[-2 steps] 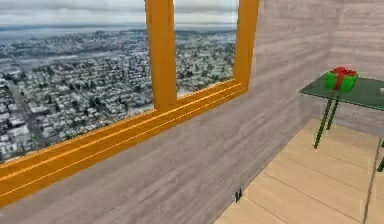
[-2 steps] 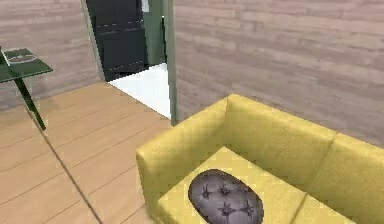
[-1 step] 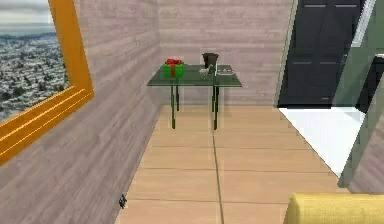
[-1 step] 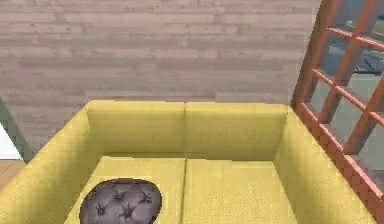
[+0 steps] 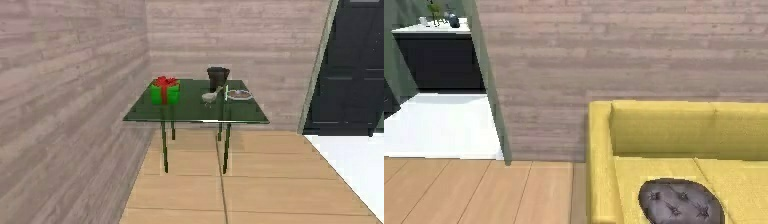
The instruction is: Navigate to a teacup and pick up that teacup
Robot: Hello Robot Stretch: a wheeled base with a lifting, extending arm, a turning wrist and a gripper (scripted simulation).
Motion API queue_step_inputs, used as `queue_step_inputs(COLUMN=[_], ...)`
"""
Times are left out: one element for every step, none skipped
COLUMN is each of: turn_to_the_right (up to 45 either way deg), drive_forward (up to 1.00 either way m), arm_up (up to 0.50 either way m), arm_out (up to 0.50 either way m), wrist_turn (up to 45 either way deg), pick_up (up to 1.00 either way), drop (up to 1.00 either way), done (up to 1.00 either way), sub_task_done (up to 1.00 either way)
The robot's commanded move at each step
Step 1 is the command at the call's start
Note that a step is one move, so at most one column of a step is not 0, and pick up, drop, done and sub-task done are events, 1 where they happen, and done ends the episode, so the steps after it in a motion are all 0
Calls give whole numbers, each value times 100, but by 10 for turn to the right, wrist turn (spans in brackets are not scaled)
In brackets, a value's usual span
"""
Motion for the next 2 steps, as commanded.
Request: queue_step_inputs(turn_to_the_right=[390,0], drive_forward=[0,10], arm_up=[0,0], arm_out=[0,0], wrist_turn=[0,0], pick_up=[0,0], drop=[0,0], done=[0,0], sub_task_done=[0,0])
